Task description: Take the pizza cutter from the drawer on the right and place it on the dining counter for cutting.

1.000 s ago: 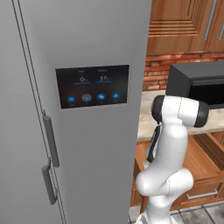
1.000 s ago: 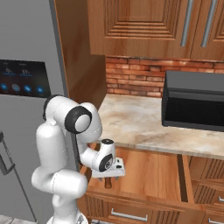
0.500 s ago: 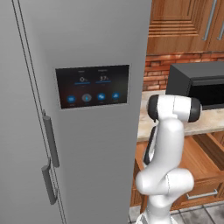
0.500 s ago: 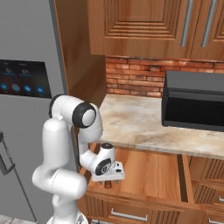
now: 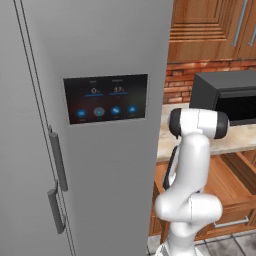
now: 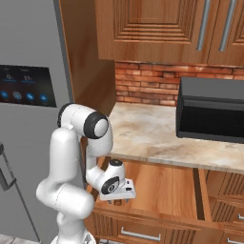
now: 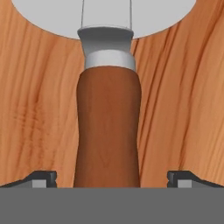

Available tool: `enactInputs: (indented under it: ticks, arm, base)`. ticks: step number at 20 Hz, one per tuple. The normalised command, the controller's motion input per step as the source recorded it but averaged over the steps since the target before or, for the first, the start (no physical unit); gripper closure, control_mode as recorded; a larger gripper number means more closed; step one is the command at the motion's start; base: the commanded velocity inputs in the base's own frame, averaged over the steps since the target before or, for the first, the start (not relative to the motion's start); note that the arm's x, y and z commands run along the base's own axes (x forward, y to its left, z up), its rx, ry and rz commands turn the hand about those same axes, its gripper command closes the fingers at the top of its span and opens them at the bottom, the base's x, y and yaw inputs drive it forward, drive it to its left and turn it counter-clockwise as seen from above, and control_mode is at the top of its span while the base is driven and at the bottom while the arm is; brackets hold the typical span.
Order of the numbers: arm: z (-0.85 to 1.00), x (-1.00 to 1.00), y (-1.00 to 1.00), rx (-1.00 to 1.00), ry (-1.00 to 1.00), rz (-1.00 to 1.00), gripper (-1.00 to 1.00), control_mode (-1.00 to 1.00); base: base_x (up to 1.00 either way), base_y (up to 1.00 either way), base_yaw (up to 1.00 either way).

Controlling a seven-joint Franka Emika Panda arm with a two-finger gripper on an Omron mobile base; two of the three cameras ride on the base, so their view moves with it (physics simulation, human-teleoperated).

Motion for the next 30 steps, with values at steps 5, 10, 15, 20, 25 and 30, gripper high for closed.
enactInputs:
  ticks: [5, 10, 15, 20, 25, 30]
  arm:
    - [0.0, 0.0, 0.0, 0.0, 0.0, 0.0, -1.0, -1.0]
    - [0.0, 0.0, 0.0, 0.0, 0.0, 0.0, 1.0, -1.0]
    - [0.0, 0.02, 0.0, 0.0, 0.0, 0.0, 1.0, -1.0]
    - [0.29, 0.02, 0.0, 0.0, 0.0, 0.0, 1.0, -1.0]
    - [0.87, -0.07, -0.02, 0.0, -0.01, 0.0, 1.0, -1.0]
    - [1.0, -0.01, 0.0, 0.0, 0.0, 0.0, 1.0, -1.0]
  base:
    - [0.0, 0.0, 0.0]
    - [0.0, 0.0, 0.0]
    - [0.0, 0.0, 0.0]
    - [0.0, 0.0, 0.0]
    - [0.0, 0.0, 0.0]
    - [0.0, 0.0, 0.0]
